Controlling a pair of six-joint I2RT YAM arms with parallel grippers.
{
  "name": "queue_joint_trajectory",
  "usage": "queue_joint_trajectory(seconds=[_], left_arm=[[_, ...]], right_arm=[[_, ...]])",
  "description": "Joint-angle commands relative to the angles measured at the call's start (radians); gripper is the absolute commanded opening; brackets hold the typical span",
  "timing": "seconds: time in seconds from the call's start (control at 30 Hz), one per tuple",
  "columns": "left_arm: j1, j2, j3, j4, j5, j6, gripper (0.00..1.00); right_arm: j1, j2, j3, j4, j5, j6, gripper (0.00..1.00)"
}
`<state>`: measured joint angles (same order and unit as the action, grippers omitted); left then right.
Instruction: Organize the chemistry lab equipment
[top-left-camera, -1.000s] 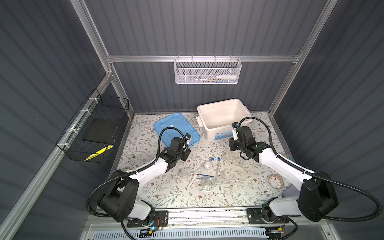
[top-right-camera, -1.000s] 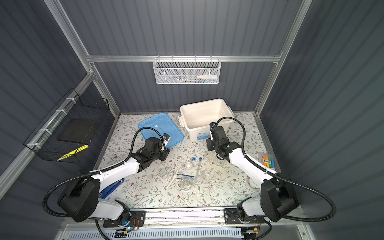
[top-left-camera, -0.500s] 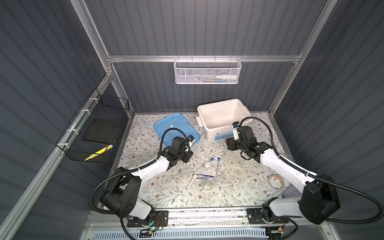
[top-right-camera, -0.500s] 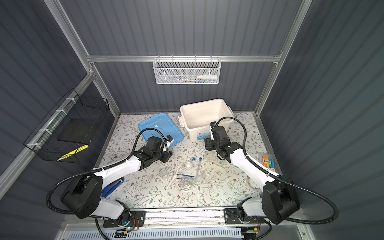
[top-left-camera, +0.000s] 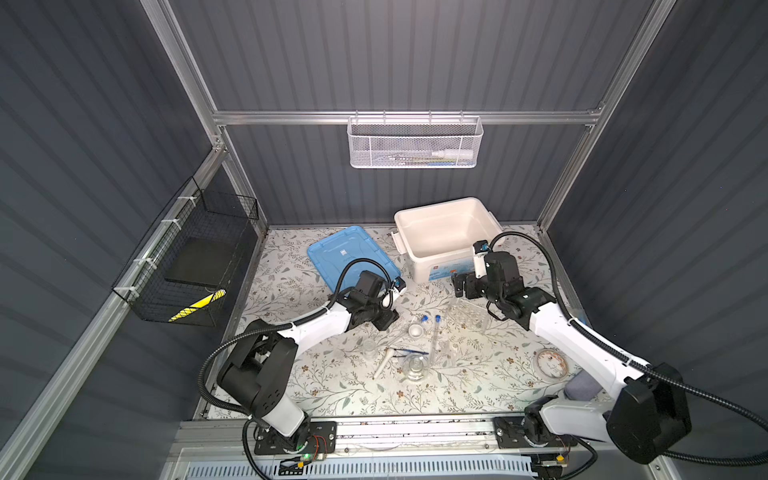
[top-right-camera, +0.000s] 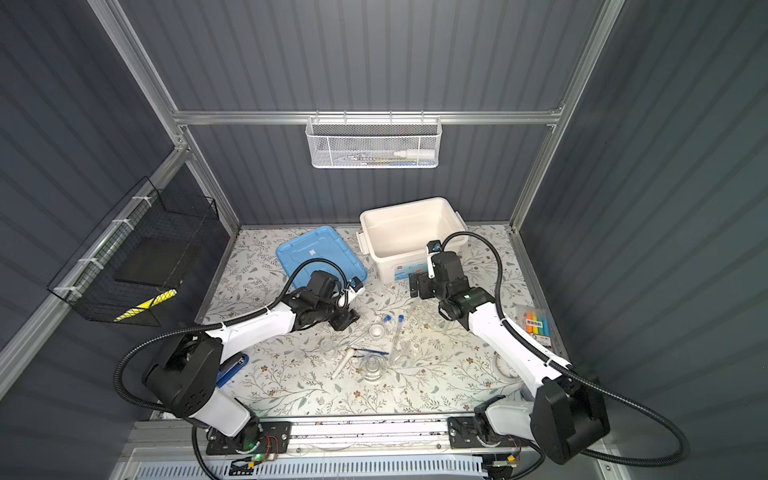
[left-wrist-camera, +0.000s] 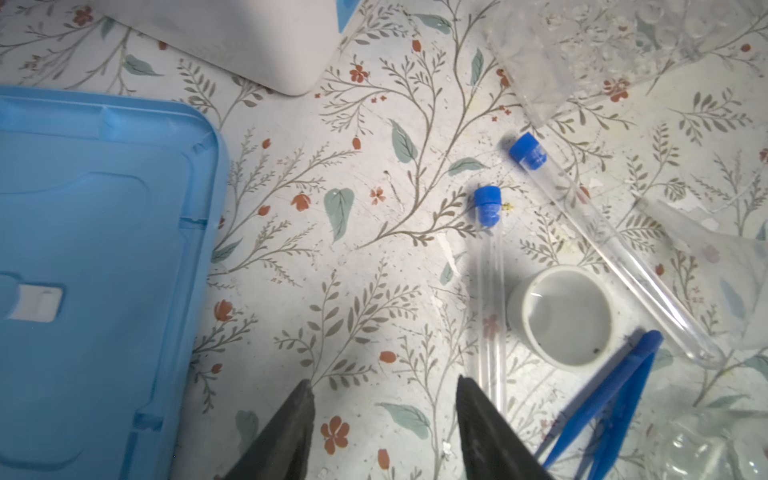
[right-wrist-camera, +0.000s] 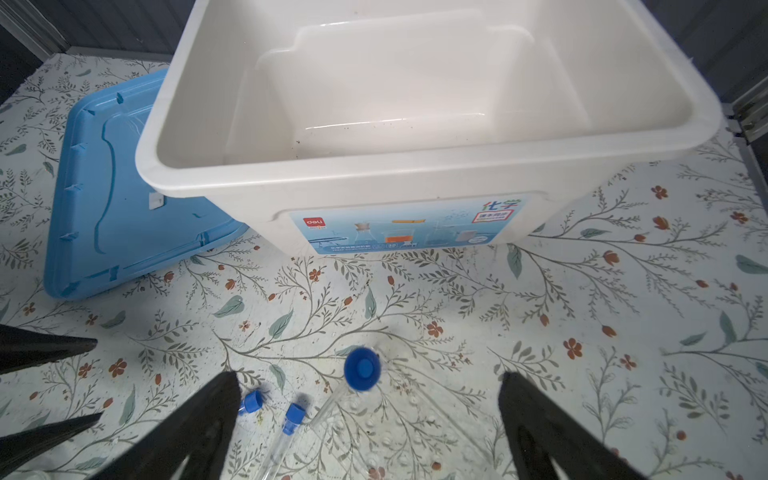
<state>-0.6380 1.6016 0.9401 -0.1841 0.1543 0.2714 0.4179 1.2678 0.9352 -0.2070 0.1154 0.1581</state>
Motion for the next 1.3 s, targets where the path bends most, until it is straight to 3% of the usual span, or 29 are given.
queue_joint_trajectory(seconds=[0.0, 0.67, 1.27], left_arm=[[-0.017, 0.025, 0.035, -0.062, 0.036, 0.039, 0.57], [-0.106, 0.14, 0.072, -0.081, 0.045, 0.062, 0.53], [-0.109, 0.21, 0.112, -0.1, -0.049, 0.021, 0.42]], right_arm=[[-0.014, -0.02, -0.014, 0.021, -0.01, 0.013, 0.99], [-0.054, -0.058, -0.043, 0.032, -0.023, 0.05, 0.99], [-0.065, -0.071, -0.056, 0.028, -0.022, 0.053, 0.99]])
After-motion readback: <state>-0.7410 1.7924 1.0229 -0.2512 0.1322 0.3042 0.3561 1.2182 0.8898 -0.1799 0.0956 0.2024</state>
